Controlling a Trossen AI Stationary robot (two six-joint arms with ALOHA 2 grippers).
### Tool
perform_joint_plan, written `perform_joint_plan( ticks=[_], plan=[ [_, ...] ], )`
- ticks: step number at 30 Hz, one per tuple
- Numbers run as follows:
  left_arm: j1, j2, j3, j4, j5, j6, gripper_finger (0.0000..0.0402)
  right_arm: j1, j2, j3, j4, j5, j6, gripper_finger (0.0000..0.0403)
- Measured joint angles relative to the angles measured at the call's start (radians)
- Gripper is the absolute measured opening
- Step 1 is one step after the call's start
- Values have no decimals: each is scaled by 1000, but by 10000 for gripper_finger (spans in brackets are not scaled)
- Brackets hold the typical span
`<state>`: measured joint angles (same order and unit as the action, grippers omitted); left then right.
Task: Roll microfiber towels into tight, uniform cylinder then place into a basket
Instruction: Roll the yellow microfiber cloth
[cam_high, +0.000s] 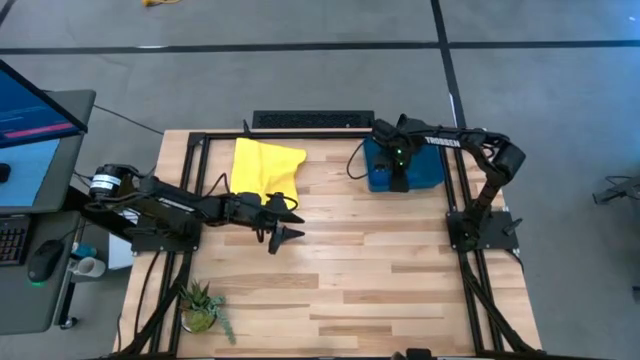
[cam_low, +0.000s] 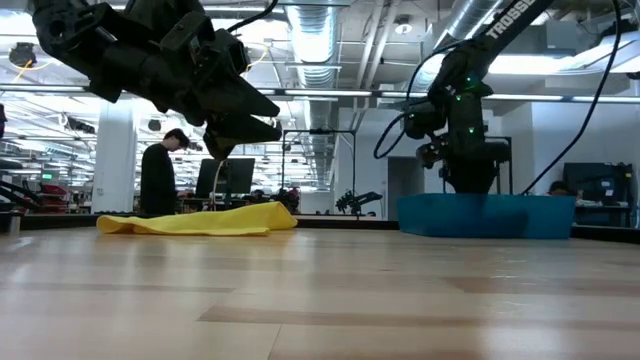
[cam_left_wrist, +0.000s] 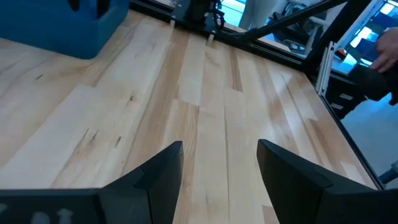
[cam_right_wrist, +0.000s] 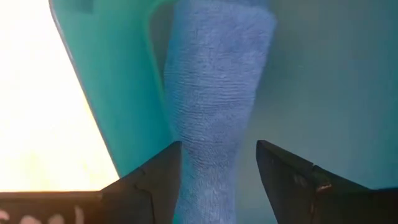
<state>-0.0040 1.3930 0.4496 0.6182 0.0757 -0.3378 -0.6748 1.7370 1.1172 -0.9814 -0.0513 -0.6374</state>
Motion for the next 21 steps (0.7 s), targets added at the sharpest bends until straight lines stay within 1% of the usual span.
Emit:
perform_joint_plan(
  ticks=[3,6,9,12,15,17,21],
  plan=[
    [14,0,0,-1,-9,-54,199,-8,-12,34,-29,0,11,228],
    [36,0,0,-4,5,-64,199,-9,-52,48,-37,0,46,228],
    [67,0,0,-13,31,-65,199,-8,-132,49,-68,-2,104,228],
    [103,-28,1,-72,51,-65,199,10,-231,49,-100,-4,195,228],
    [134,-77,1,-201,40,-35,199,60,-339,47,-84,-4,307,228],
    [145,-104,1,-265,15,-9,199,111,-407,36,-40,-5,381,228],
    [140,-124,1,-357,-89,24,199,238,-504,14,42,-4,562,228]
  ],
)
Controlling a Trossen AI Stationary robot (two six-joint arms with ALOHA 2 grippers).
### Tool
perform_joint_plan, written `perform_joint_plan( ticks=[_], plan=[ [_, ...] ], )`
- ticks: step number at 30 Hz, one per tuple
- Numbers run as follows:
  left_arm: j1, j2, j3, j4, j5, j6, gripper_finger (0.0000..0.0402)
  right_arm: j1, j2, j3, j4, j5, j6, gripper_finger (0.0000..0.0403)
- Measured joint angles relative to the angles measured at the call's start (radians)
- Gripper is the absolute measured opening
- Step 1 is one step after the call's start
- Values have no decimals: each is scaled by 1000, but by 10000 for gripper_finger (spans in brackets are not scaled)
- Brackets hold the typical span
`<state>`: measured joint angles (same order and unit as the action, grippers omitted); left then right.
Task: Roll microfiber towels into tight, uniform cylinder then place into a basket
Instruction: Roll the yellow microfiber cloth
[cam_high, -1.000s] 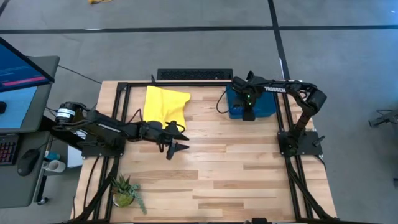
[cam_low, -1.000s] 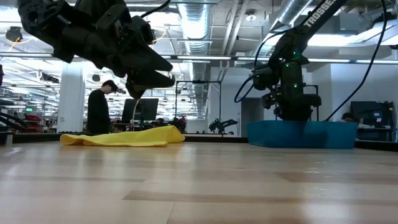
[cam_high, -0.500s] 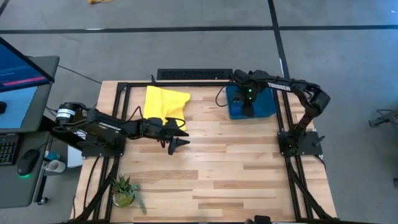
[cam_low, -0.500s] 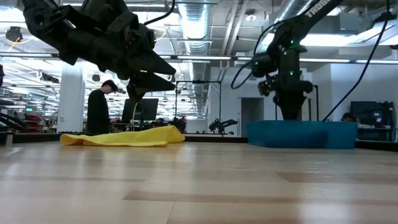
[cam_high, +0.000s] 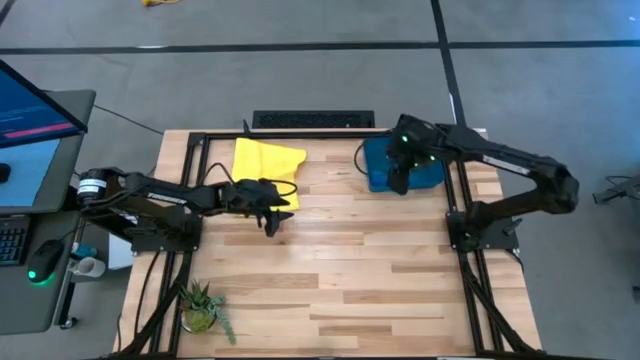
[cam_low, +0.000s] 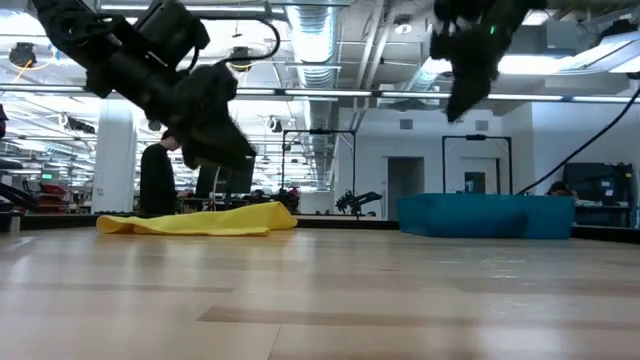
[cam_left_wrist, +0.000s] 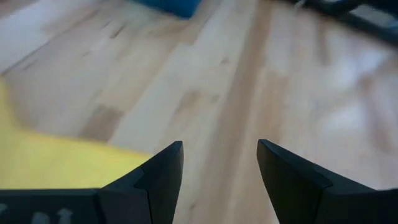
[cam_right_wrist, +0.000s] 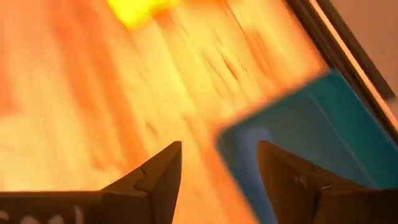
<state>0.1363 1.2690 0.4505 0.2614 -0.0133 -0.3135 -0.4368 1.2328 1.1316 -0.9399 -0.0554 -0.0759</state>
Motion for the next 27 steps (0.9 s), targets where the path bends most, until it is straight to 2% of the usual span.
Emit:
perform_joint_plan(
  ticks=[4,6,9,13,16,19,27],
  plan=[
    [-15,21,0,-57,-102,7,199,162,-46,-8,111,6,140,228],
    [-19,40,-1,-80,-158,7,199,247,-50,-8,188,42,211,228],
    [-20,70,-1,-97,-213,6,199,368,-50,-8,271,173,275,228],
    [-20,117,-1,-88,-256,-1,199,507,-19,-8,387,409,279,228],
    [-20,166,-1,-65,-318,-30,199,579,18,-7,458,533,279,228],
    [-20,224,-1,-30,-363,-47,199,621,64,-8,465,558,279,228],
    [-20,407,28,164,-368,-49,199,645,179,-10,437,561,307,228]
  ],
)
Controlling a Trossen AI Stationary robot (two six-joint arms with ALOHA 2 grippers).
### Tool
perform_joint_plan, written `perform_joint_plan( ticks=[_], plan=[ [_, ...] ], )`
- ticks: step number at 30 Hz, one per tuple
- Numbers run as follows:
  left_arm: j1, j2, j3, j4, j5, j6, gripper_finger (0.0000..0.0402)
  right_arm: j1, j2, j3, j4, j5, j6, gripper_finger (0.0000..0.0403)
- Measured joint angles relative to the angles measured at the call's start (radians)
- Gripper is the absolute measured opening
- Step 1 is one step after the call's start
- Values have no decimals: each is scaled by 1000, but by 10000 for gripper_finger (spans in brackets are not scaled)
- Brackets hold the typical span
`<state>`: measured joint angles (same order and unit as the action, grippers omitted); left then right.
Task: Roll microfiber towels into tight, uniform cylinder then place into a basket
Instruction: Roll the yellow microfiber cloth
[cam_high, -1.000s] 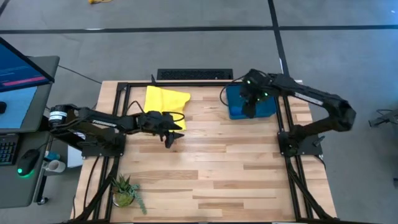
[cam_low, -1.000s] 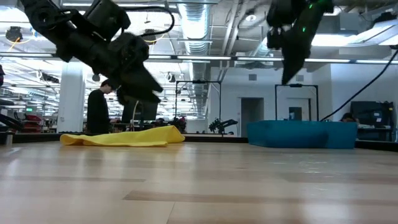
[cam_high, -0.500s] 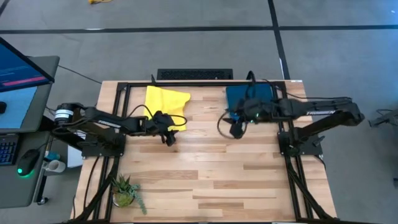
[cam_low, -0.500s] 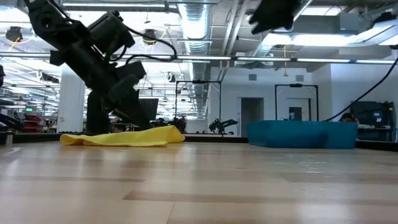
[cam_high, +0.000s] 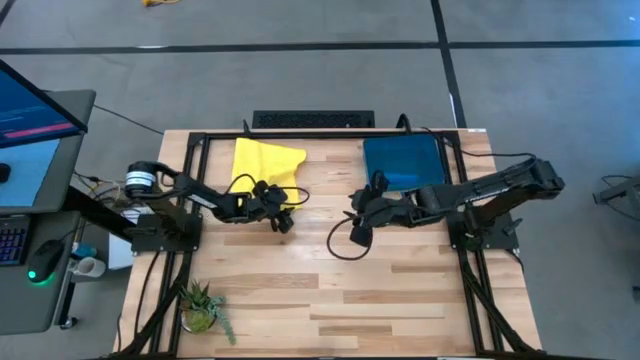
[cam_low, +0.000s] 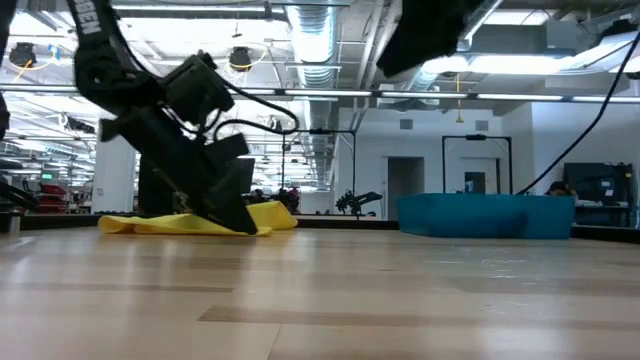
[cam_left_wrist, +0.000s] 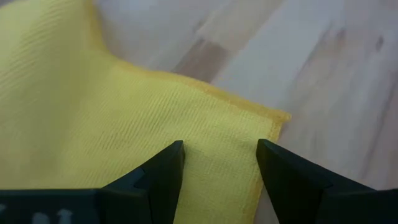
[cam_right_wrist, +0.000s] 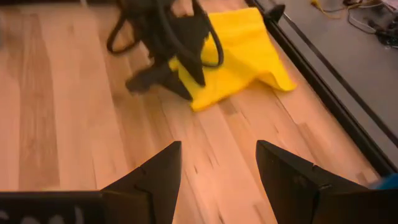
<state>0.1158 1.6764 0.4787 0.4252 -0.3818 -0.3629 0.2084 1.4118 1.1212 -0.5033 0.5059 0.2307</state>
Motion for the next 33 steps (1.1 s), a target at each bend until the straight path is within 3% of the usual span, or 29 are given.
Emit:
perform_joint_plan(
  ticks=[8,23,33],
  plan=[
    [-19,158,108,24,38,30,199,-39,16,2,9,-4,68,228],
    [-251,182,267,-68,132,181,199,-39,16,2,-20,-12,112,228],
    [-400,75,431,-625,-192,148,199,41,17,2,-12,-57,112,228]
  ],
)
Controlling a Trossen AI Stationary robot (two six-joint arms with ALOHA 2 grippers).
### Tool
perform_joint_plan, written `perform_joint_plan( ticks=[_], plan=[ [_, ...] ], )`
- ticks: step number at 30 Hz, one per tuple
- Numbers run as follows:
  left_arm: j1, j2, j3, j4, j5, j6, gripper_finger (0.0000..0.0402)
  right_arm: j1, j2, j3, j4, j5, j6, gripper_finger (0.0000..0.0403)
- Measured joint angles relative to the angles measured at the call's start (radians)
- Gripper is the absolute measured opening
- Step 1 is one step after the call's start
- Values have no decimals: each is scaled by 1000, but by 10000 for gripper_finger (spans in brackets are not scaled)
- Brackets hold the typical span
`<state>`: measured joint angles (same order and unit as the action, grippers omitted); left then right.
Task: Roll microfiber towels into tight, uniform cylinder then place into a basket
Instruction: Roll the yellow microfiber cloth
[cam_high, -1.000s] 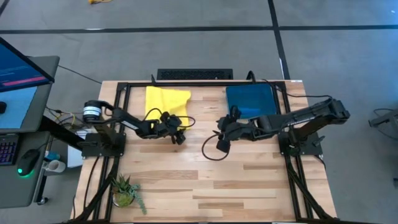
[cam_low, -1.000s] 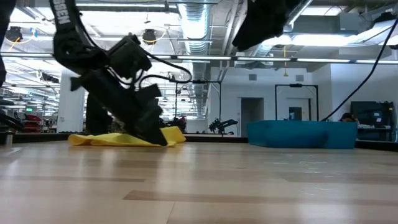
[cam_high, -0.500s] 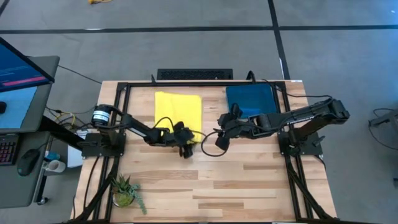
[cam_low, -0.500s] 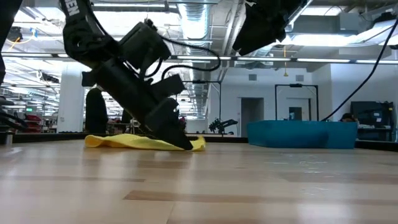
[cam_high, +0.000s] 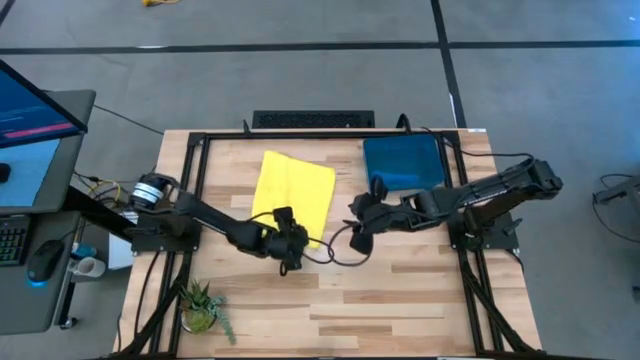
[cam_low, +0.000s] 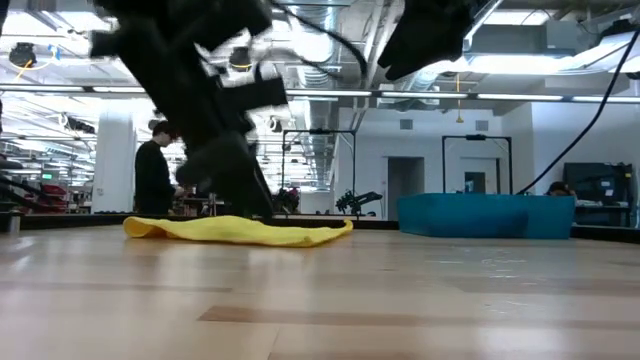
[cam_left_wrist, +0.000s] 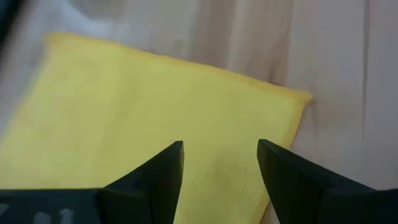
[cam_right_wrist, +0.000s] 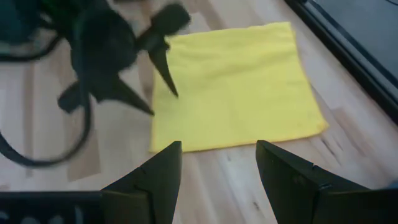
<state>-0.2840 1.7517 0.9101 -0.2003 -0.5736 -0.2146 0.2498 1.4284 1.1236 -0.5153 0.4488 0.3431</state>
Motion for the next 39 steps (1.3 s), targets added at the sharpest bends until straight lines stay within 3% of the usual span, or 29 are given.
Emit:
perform_joint_plan(
  ticks=[6,12,21,29,33,39],
  plan=[
    [-116,-117,22,-228,-136,-120,199,55,0,0,6,0,-2,228],
    [-189,-200,3,-326,-147,-271,199,87,59,-2,47,5,-99,228],
    [-172,-123,-33,-128,-102,-68,199,59,215,18,179,15,-373,228],
    [-98,48,-31,215,-95,95,199,35,225,81,84,28,-326,216],
    [-61,119,-31,306,-76,99,199,36,213,91,18,30,-272,205],
    [-26,168,-31,396,36,134,199,35,203,89,-17,39,-254,187]
  ],
)
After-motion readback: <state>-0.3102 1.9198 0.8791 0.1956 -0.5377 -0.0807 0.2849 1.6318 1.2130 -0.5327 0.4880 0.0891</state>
